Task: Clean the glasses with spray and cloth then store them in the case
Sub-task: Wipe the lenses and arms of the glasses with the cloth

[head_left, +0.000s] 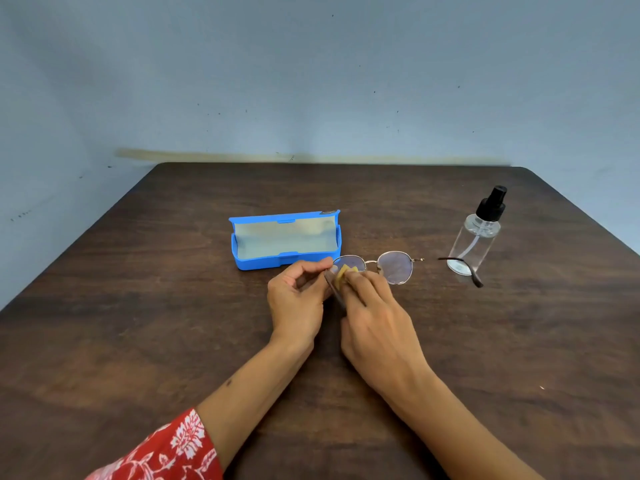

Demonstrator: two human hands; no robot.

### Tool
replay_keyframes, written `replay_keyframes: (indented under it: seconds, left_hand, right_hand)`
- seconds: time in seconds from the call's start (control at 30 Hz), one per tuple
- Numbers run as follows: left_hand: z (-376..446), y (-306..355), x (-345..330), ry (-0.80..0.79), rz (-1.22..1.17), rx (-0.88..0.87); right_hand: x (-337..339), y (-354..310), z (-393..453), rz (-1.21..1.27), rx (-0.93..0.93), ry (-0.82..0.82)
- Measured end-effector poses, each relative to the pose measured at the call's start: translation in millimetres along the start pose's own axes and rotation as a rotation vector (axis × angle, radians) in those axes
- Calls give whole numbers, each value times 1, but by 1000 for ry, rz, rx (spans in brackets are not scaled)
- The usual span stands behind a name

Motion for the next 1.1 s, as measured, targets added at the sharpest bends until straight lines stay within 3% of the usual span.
replay_keyframes:
  seconds: [0.13,0.3,0.43,0.87,1.1]
  left_hand:
    - [1,1,-2,13,-17,12]
    - [1,2,0,21,-10,3]
    - [1,3,0,27,-9,6]
    - [3,3,2,24,22,-10]
    - [4,0,3,36,33,-2]
  right_hand:
    - [5,9,9,42,-53,60]
    - [0,1,0,16,-16,-13]
    - [7,8,3,71,-51,71]
    - [3,4,1,100,-3,20]
    - [7,10,3,107,4,90]
Point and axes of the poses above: each hand's wrist, its own z-axis towards the middle knuckle, its own x-axis out of the back of the hand, y = z × x, the point moved 5 cm from there along z, towards the middle knuckle, and after that the axes turned 7 degrees about -x, right-handed, at the moved point
